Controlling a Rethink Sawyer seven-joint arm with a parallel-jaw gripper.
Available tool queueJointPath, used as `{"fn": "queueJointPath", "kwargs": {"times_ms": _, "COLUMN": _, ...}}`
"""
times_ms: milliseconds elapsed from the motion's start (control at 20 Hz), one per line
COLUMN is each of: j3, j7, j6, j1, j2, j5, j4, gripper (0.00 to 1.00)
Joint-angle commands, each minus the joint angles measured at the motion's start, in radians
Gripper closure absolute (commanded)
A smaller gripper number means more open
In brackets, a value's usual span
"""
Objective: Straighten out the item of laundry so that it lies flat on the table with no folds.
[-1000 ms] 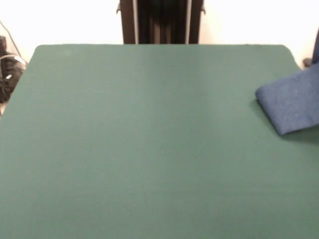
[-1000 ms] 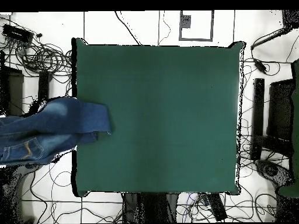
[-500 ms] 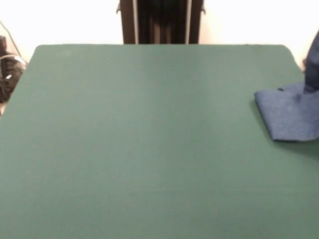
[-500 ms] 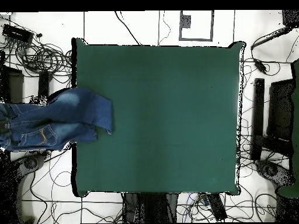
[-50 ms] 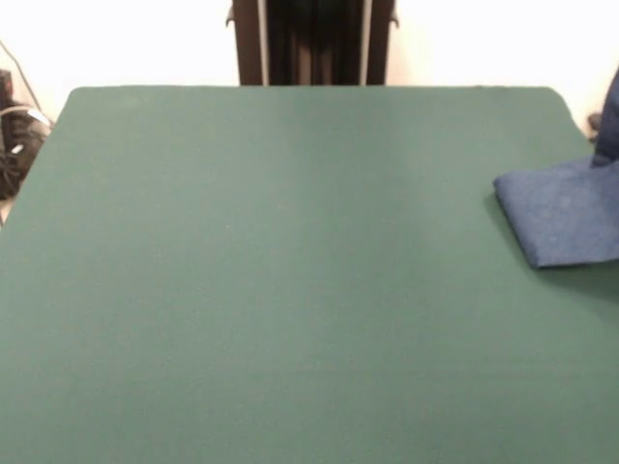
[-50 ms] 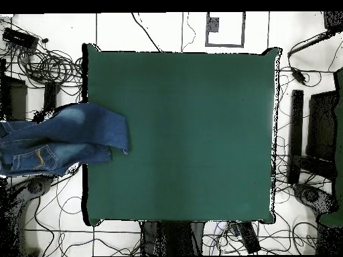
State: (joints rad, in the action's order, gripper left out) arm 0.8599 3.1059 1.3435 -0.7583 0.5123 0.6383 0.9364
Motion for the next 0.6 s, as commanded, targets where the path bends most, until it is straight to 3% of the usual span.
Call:
{"fn": "queueJointPath", "kwargs": {"times_ms": 50, "j3": -0.150, "j7": 0.123, "j6": -0.003, "j1": 0.008, "j2": 0.000, "j5": 0.006, "j4": 0.116, "gripper": 1.00}}
{"fn": "queueJointPath", "kwargs": {"times_ms": 300, "j3": -0.203, "j7": -0.123, "j6": -0.138, "j1": 0.035, "j2": 0.100, "j5": -0.055, "j4": 0.342, "gripper": 1.00}}
{"fn": "queueJointPath", "kwargs": {"times_ms": 600, "j3": -0.229, "j7": -0.207, "j6": -0.205, "j1": 0.064, "j2": 0.141, "j5": -0.169, "j4": 0.432, "gripper": 1.00}}
